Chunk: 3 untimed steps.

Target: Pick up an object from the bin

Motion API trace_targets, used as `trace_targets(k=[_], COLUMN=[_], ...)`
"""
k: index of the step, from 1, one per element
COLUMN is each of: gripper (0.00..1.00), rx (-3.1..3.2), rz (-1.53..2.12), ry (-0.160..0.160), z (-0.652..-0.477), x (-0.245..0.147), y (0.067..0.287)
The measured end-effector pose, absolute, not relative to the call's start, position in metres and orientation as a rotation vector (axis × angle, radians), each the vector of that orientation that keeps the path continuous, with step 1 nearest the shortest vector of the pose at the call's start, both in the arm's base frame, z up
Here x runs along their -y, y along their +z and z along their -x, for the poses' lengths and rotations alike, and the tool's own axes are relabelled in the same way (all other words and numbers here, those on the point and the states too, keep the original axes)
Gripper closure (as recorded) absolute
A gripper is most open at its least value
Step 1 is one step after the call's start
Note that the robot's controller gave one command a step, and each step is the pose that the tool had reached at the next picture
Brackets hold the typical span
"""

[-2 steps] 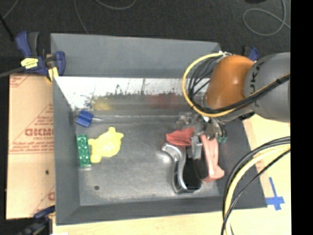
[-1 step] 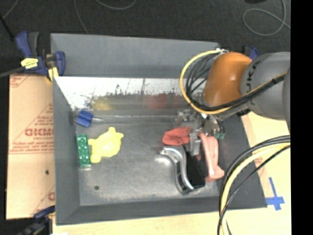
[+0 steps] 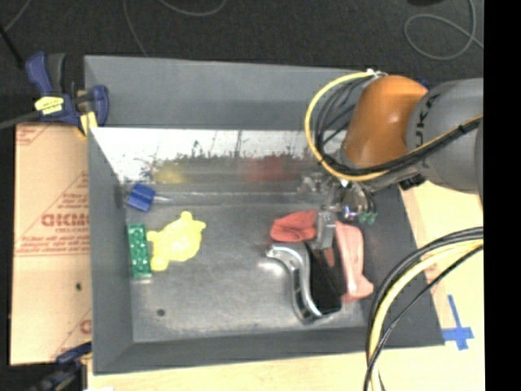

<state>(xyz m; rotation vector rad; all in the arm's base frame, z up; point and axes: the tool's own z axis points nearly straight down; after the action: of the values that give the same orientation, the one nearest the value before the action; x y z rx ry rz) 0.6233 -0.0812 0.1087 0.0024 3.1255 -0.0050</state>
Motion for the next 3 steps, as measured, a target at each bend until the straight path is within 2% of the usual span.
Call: trace_targets(k=[1, 2, 3], gripper=[0.0, 1.0, 1.0], rx=[-3.121, -3.107, -3.107], rz=[0.066, -0.275, -0.275], ry=[-0.014, -0.004, -0.004], z=[-0.614, -0.629, -0.629], x=[0.076, 0.063, 0.063], y=[0.076, 0.071, 0.071])
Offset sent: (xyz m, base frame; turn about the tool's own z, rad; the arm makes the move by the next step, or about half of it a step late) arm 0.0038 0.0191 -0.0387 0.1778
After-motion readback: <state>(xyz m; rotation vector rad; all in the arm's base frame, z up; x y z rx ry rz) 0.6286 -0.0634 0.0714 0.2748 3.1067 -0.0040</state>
